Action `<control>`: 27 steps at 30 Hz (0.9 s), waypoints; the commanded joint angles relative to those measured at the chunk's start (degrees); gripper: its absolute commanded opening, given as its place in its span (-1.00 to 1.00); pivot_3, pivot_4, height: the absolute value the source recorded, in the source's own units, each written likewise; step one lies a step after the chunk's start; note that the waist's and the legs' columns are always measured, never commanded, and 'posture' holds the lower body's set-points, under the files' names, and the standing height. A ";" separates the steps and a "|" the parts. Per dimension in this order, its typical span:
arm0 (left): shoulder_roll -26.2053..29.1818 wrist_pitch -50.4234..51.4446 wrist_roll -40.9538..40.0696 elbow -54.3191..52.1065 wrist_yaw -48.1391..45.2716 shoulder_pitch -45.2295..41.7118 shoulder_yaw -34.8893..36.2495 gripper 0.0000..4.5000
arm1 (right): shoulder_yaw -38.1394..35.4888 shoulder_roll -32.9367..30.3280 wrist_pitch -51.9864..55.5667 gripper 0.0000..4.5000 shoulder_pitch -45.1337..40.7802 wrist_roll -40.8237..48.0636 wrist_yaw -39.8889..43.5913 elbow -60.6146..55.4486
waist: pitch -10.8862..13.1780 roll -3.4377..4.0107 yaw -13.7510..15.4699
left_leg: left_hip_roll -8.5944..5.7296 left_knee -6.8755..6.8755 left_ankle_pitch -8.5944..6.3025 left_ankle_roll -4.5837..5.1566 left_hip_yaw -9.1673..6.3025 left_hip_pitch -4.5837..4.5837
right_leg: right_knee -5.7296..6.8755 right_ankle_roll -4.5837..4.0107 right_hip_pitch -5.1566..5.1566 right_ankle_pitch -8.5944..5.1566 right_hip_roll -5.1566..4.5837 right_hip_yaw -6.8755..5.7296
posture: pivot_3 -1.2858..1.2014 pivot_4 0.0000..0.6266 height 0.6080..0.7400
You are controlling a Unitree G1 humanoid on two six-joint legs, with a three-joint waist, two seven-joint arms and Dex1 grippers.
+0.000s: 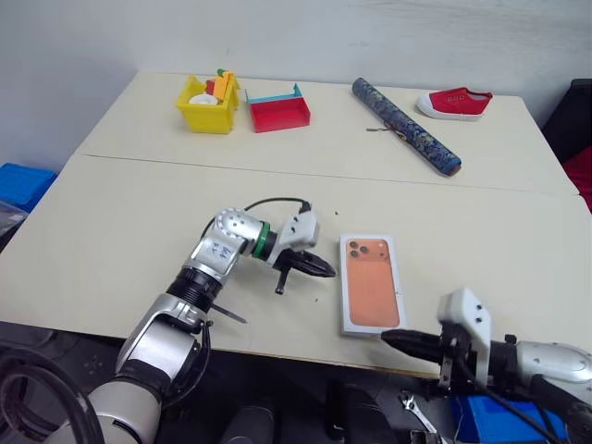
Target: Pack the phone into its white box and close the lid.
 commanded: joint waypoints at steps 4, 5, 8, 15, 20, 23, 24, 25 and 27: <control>-7.11 -1.43 3.41 5.55 7.58 -3.15 -1.50 -1.00 | 4.27 1.19 0.55 -0.99 -2.98 -5.21 -4.17 3.02 | -0.02 -0.04 0.38 | -0.04 -0.02 -0.04 0.09 -0.02 -0.03 | -0.06 0.00 0.00 0.00 -0.02 0.02 | 0.03 -0.52 1.00; -7.79 -1.78 4.07 7.07 8.37 -3.42 -1.71 -1.00 | 5.07 1.49 0.44 -0.99 -3.23 -6.15 -4.69 3.52 | -0.03 -0.05 0.37 | -0.04 -0.02 -0.05 0.10 0.00 -0.04 | -0.08 0.00 0.00 0.00 -0.01 -0.02 | 0.03 -0.52 1.00; -8.94 -5.37 7.39 12.32 10.33 -3.73 -3.26 -1.00 | 9.45 1.91 -1.65 -0.99 -3.67 -12.84 -6.34 6.10 | -0.03 -0.05 -0.05 | -0.06 -0.01 -0.05 0.10 0.18 -0.04 | -0.01 0.03 -0.08 0.02 0.00 -0.10 | 0.03 -0.52 1.00; -8.26 -10.62 12.24 18.50 12.71 -3.53 -5.23 -1.00 | 13.66 4.42 -4.90 -0.99 -2.91 -20.01 -8.39 9.98 | -0.44 -0.34 -0.32 | 0.07 -0.19 -0.10 0.06 0.22 0.98 | -0.36 0.03 0.90 0.01 0.08 0.07 | 0.03 -0.52 1.00; -5.37 -7.21 10.01 16.22 11.09 -2.67 -2.68 -1.00 | 12.57 5.22 -9.42 -0.99 -2.45 -21.26 -6.91 9.63 | -0.66 -0.58 -0.64 | 0.12 -0.20 -0.17 0.11 0.17 1.10 | -0.36 0.02 0.99 0.00 0.12 0.38 | 0.03 -0.52 1.00; -0.16 -2.54 6.14 8.54 6.36 -0.20 0.30 -0.75 | 7.91 3.40 -10.29 -0.92 -2.33 -17.69 -2.69 7.92 | -0.62 -0.50 -1.33 | 0.13 -0.21 -0.17 0.10 0.17 1.04 | -0.24 0.02 0.91 0.00 0.13 0.39 | 0.03 -0.52 1.00; 1.59 -0.95 5.01 5.69 4.82 0.80 0.92 -0.64 | 6.46 2.73 -10.13 -0.84 -2.39 -16.72 -1.48 7.76 | -0.56 -0.40 -1.54 | 0.15 -0.21 -0.17 0.09 0.15 0.97 | -0.13 0.02 0.86 0.00 0.15 0.38 | 0.03 -0.52 1.00; 3.97 1.35 3.40 1.91 3.01 2.23 1.84 -0.49 | 4.68 1.53 -10.21 -0.74 -2.55 -15.69 0.48 7.83 | -0.44 -0.20 -1.74 | 0.16 -0.21 -0.17 0.08 0.15 0.94 | -0.12 0.01 0.81 0.00 0.15 0.39 | 0.03 -0.52 1.00; 9.90 6.55 -0.53 -6.60 -0.41 6.19 4.76 -0.21 | 0.10 -2.25 -11.03 -0.43 -2.69 -13.39 6.83 8.82 | -0.31 -0.04 -1.69 | 0.16 -0.21 -0.18 0.08 0.15 0.85 | -0.12 0.01 0.73 0.00 0.17 0.41 | 0.03 -0.52 1.00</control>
